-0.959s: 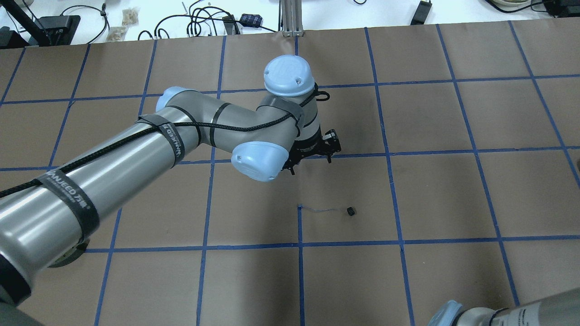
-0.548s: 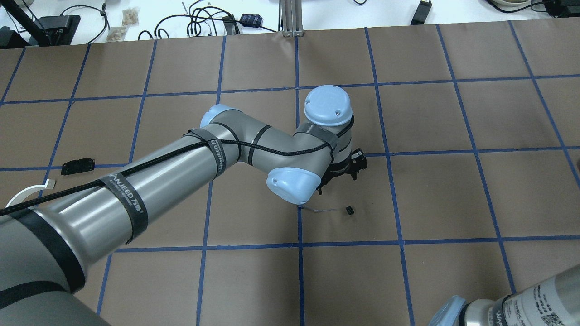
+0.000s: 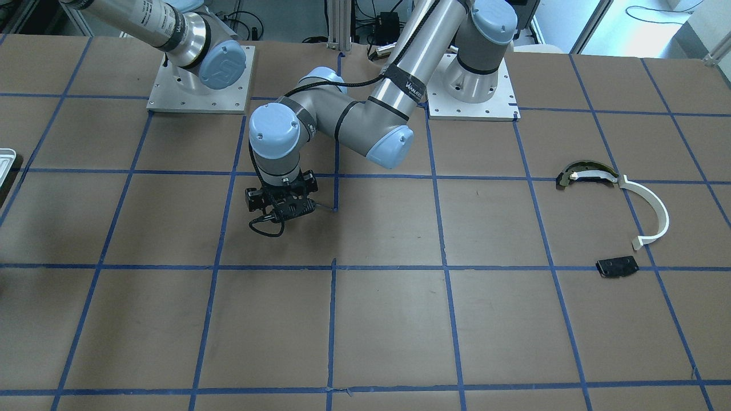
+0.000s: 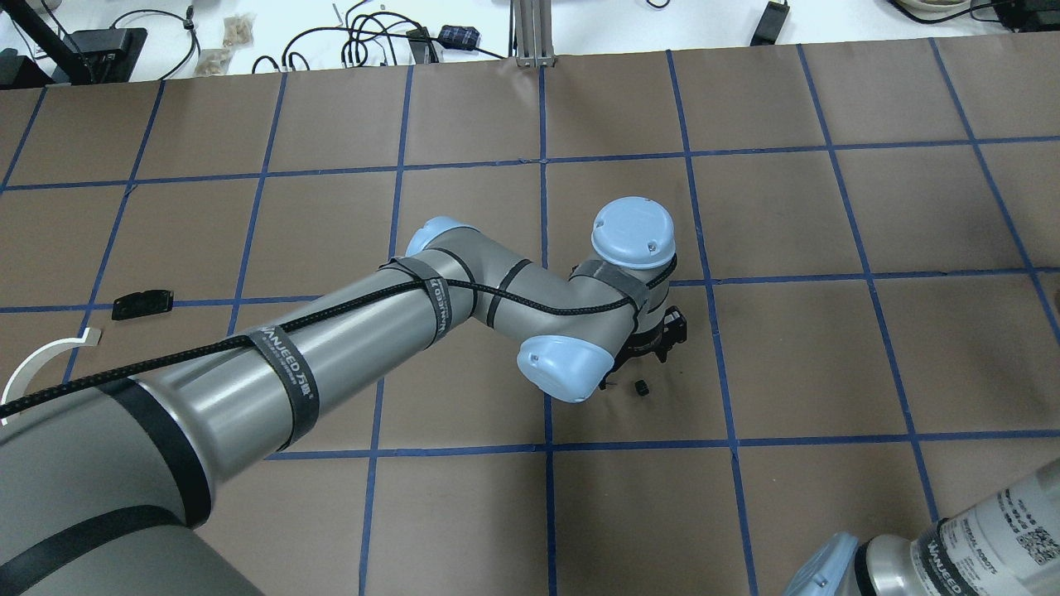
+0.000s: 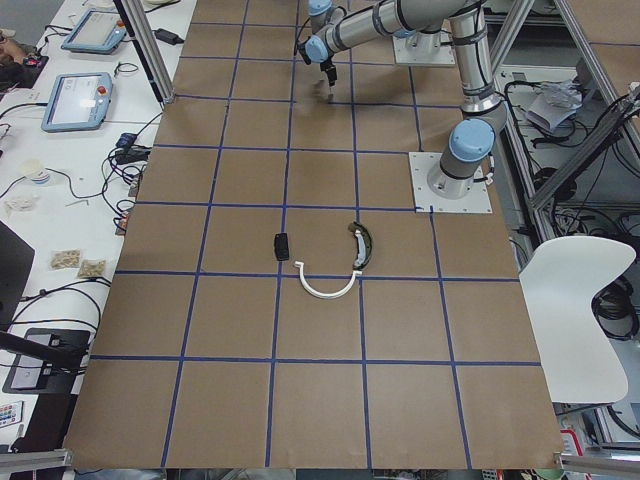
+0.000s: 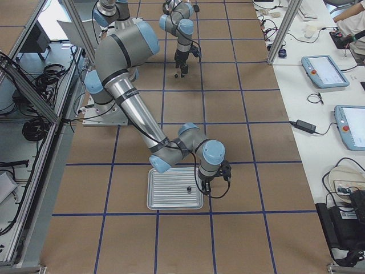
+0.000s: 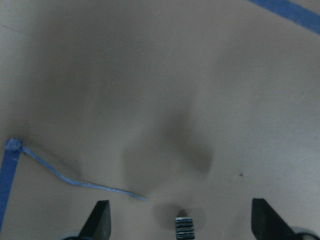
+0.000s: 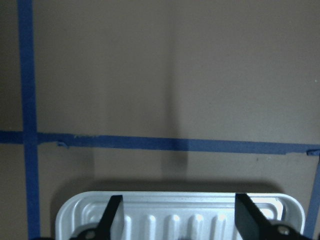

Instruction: Place bearing gear from tray to pile

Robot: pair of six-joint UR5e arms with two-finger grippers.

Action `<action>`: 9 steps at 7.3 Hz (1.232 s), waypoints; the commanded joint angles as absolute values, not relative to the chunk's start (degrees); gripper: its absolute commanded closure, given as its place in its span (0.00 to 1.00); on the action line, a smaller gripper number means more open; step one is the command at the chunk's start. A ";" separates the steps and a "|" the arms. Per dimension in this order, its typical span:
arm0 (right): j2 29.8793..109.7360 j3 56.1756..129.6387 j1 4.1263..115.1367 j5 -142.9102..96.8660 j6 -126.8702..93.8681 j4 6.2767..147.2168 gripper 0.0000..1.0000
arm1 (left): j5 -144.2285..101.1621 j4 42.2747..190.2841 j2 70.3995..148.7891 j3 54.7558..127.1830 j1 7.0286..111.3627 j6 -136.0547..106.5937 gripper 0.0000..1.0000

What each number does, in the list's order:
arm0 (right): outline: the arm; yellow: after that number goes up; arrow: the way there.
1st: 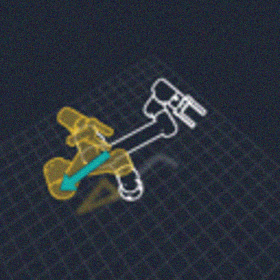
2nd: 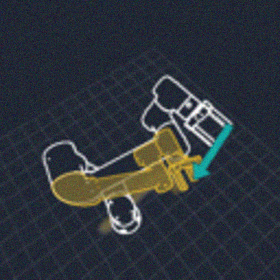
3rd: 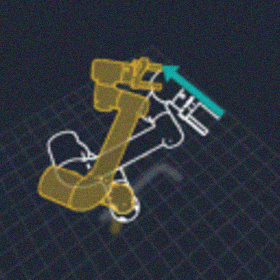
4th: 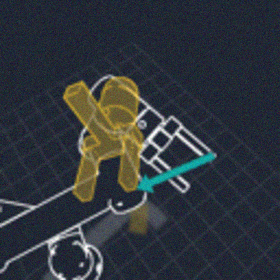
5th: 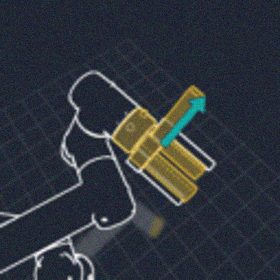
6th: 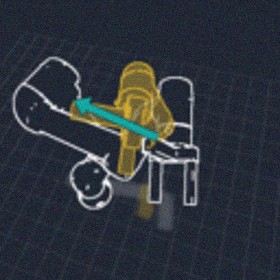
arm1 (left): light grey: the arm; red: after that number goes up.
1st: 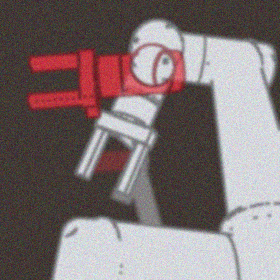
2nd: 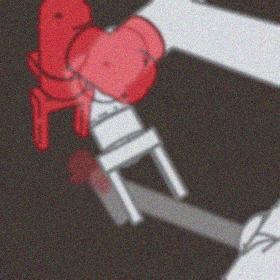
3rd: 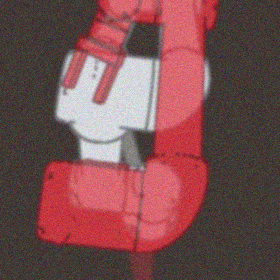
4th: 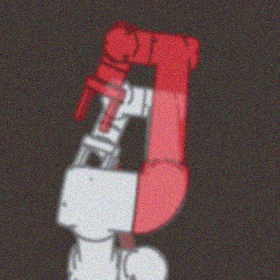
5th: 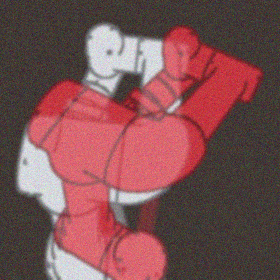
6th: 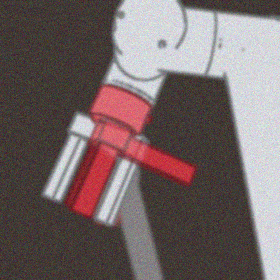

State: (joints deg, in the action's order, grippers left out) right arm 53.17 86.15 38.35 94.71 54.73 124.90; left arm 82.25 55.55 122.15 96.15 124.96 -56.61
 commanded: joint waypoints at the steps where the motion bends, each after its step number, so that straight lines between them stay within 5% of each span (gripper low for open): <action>1: 53.00 86.48 37.09 97.02 55.20 123.85 0.30 | 82.26 55.98 122.43 96.24 125.68 -56.69 0.00; 2: 53.61 86.48 37.00 97.12 55.20 122.97 0.30 | 82.18 55.99 122.87 96.24 125.86 -56.69 0.00; 3: 54.48 86.66 37.00 97.12 55.28 121.04 0.33 | 82.18 55.99 122.96 96.24 125.86 -56.69 0.11; 4: 54.32 87.10 36.91 97.12 55.37 120.94 0.36 | 82.18 55.99 122.96 96.24 125.86 -55.82 0.38; 5: 54.32 87.97 36.91 97.03 55.46 121.81 0.36 | 82.26 56.07 123.13 96.24 125.86 -55.72 0.89; 6: 54.32 88.15 36.91 97.12 56.68 121.82 0.37 | 82.18 55.99 123.13 96.24 125.86 -55.72 1.00; 9: 54.32 88.68 36.39 97.12 58.35 122.17 0.46 | 80.24 56.16 122.18 96.15 125.86 -55.90 1.00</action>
